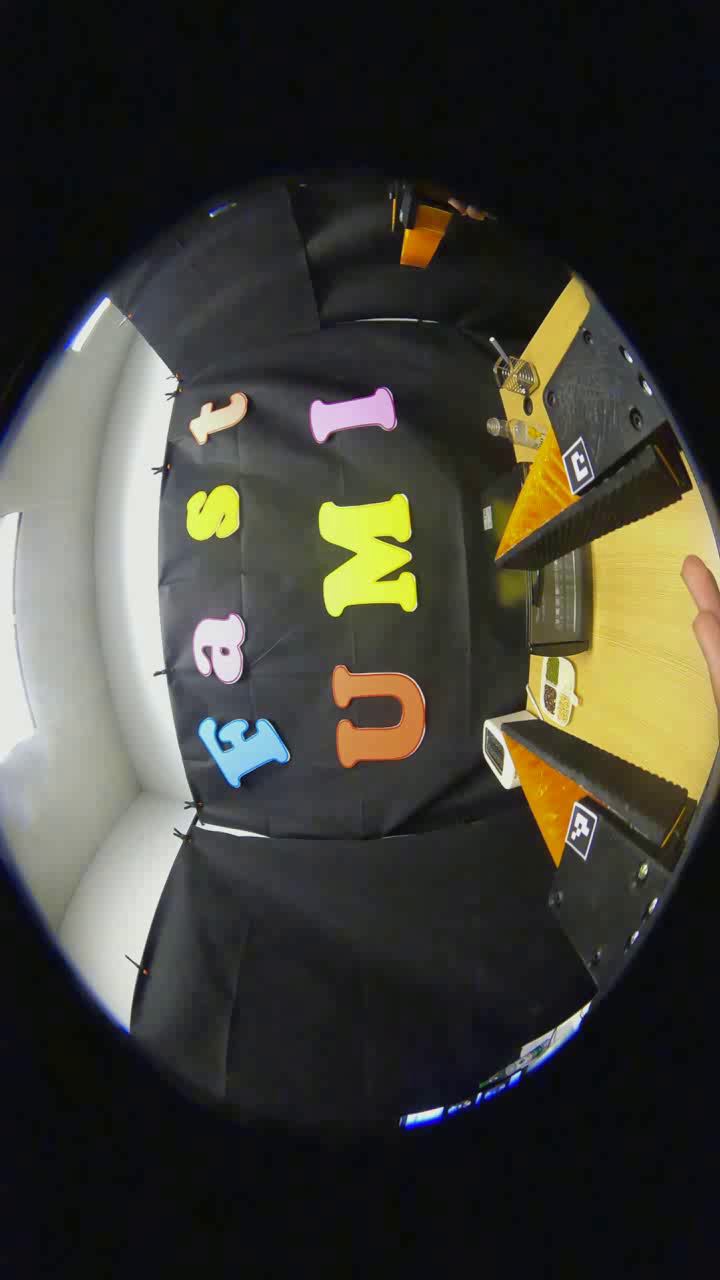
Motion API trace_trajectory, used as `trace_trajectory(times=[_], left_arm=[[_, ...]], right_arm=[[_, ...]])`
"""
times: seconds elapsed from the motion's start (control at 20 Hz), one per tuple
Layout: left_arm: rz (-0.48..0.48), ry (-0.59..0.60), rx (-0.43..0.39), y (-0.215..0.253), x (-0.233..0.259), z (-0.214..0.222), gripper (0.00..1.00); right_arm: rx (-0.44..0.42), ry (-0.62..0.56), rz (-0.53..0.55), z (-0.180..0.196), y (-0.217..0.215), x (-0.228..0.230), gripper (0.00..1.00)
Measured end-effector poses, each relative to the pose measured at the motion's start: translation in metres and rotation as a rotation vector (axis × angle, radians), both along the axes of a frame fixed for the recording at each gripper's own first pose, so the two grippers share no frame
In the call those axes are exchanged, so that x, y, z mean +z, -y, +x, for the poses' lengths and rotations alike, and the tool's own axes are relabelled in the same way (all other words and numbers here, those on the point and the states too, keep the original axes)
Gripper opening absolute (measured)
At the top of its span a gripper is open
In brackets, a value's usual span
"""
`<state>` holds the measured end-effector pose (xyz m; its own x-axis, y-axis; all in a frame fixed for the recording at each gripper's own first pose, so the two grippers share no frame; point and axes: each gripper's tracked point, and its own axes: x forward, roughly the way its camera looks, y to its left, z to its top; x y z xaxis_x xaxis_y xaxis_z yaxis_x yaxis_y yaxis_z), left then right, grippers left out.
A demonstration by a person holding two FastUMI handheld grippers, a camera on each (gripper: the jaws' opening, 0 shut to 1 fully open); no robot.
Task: Open the electric oven with the left hand, put the food in, and close the electric oven.
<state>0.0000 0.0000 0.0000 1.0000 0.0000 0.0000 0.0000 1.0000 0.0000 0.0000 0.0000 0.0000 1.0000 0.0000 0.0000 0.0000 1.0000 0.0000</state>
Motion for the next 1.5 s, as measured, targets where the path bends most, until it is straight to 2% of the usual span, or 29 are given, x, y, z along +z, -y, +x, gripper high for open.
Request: trace_trajectory(times=[0.45,0.5,0.55,0.75,0.95,1.0,1.05,1.1,1.15,1.2,1.25,1.3,1.35,1.5], left_arm=[[-0.009,0.037,-0.017,0.005,0.015,-0.004,0.96],[-0.009,0.044,-0.022,0.006,0.015,-0.004,0.96],[-0.009,0.048,-0.025,0.007,0.013,-0.003,0.95],[0.020,0.052,0.023,-0.002,0.004,0.012,0.96],[-0.011,0.033,0.007,0.010,-0.004,0.048,0.95],[-0.012,0.027,-0.001,0.014,-0.005,0.058,0.95],[-0.013,0.020,-0.019,0.019,-0.009,0.069,0.95],[-0.018,0.020,-0.046,0.026,-0.010,0.080,0.95],[-0.027,0.014,-0.072,0.035,-0.014,0.092,0.96],[-0.042,0.000,-0.091,0.040,-0.020,0.103,0.96],[-0.055,-0.013,-0.109,0.046,-0.026,0.116,0.96],[-0.066,-0.027,-0.121,0.051,-0.033,0.128,0.96],[-0.073,-0.040,-0.128,0.054,-0.039,0.140,0.95],[-0.076,-0.099,-0.123,0.061,-0.064,0.176,0.96]], right_arm=[[0.023,0.062,-0.032,-0.019,0.009,0.025,0.96],[0.027,0.067,-0.036,-0.017,0.011,0.025,1.00],[0.028,0.066,-0.040,-0.015,0.012,0.025,0.96],[0.042,0.065,-0.033,-0.001,0.014,0.021,0.96],[0.065,0.069,-0.030,0.015,0.011,0.018,0.96],[0.069,0.073,-0.030,0.020,0.010,0.016,1.00],[0.071,0.072,-0.027,0.024,0.010,0.015,0.96],[0.075,0.070,-0.019,0.028,0.010,0.012,0.96],[0.085,0.072,-0.009,0.033,0.009,0.010,1.00],[0.089,0.069,-0.001,0.038,0.010,0.008,0.96],[0.094,0.065,0.002,0.043,0.011,0.006,0.96],[0.101,0.063,0.001,0.050,0.011,0.004,1.00],[0.100,0.065,-0.002,0.055,0.013,0.004,0.96],[0.092,0.081,-0.014,0.071,0.018,0.007,0.96]])
